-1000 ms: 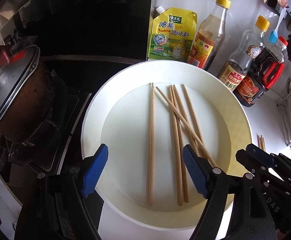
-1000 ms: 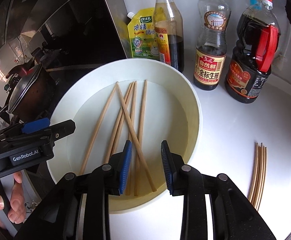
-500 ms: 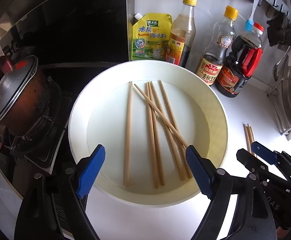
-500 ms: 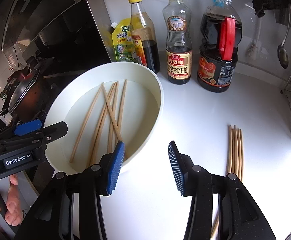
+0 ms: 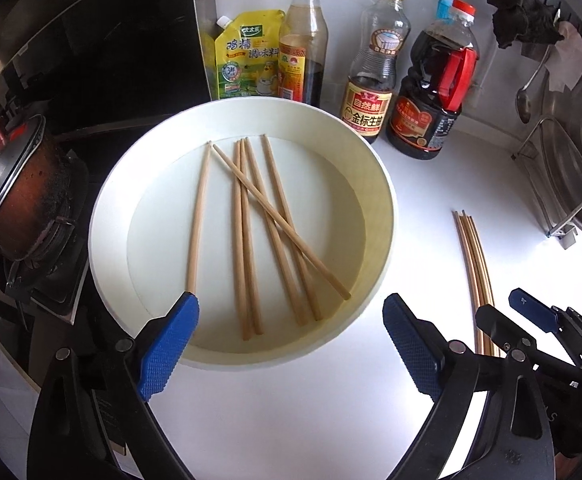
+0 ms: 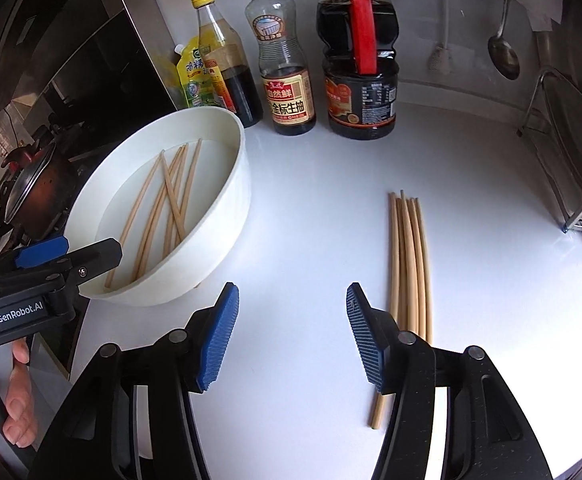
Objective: Organize utensils
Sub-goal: 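Move both open grippers back to the chopstick row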
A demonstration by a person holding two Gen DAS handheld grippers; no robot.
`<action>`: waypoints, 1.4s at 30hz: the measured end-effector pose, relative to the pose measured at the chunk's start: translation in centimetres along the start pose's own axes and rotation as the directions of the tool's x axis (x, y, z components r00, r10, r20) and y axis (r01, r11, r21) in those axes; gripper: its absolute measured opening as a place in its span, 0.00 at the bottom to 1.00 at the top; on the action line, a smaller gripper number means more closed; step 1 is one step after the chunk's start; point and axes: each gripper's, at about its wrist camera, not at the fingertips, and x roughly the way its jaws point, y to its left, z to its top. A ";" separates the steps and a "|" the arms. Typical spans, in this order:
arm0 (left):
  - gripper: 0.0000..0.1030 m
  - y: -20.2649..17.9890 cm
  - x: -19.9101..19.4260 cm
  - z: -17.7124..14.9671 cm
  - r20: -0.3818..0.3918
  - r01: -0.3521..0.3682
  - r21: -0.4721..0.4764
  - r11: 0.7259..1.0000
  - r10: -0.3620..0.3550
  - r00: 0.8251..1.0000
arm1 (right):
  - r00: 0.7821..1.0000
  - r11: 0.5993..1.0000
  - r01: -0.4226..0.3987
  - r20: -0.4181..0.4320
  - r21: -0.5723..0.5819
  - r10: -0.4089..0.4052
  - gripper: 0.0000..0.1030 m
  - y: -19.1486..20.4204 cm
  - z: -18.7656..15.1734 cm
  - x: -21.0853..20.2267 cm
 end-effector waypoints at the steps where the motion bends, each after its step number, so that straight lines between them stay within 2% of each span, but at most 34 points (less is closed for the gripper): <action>1: 0.89 -0.4 0.0 -0.1 -0.001 0.004 0.006 1.000 -0.004 1.000 | 1.000 1.000 0.010 0.001 0.002 -0.010 0.53 -0.4 -0.3 -0.2; 20: 0.90 -7.2 0.4 -2.6 -0.041 0.045 0.108 0.993 -0.040 0.998 | 0.995 0.991 0.098 0.018 0.091 -0.100 0.53 -7.4 -4.2 -2.0; 34: 0.90 -10.7 3.6 -3.4 -0.080 0.045 0.132 0.990 -0.034 0.996 | 0.993 0.986 0.116 -0.017 0.119 -0.115 0.53 -11.7 -4.9 1.9; 42: 0.91 -12.7 4.7 -3.1 -0.067 0.033 0.163 0.986 -0.022 0.998 | 0.992 0.986 0.124 -0.023 0.112 -0.122 0.53 -12.9 -5.3 3.6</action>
